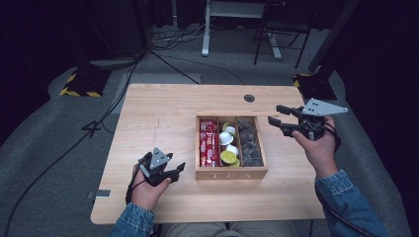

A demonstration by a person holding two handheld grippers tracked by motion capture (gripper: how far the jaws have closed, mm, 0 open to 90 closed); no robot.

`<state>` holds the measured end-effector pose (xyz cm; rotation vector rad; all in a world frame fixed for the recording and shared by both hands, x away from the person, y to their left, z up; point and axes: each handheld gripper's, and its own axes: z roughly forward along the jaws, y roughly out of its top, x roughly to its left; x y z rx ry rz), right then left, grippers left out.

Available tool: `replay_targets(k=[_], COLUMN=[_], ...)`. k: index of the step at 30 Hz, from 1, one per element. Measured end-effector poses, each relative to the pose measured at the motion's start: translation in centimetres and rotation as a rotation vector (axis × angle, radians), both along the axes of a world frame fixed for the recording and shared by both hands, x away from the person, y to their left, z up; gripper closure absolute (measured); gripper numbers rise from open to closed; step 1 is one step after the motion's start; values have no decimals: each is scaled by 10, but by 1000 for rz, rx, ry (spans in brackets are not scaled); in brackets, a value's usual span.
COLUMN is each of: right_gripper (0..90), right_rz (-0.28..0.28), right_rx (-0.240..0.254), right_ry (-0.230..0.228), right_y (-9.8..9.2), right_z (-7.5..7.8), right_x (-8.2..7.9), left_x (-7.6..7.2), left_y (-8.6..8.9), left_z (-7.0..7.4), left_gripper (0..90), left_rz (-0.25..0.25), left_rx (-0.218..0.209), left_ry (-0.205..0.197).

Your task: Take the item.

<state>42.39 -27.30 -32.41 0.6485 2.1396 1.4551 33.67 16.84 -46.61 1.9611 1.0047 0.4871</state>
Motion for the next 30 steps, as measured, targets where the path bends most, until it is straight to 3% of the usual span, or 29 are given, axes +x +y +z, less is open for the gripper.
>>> replay_targets(k=[11, 25, 30], right_gripper=[477, 529, 535], right_rz=[-4, -17, -27], right_rx=[44, 51, 74], right_ry=[0, -21, -20], right_y=[2, 12, 13], right_z=[11, 19, 21], right_x=[23, 55, 66], left_x=[-3, -15, -15], left_y=[18, 30, 33], left_z=[-9, -11, -13], left_gripper=[400, 408, 409], left_rz=[55, 97, 104], left_rx=[35, 34, 39], left_ry=[30, 36, 37])
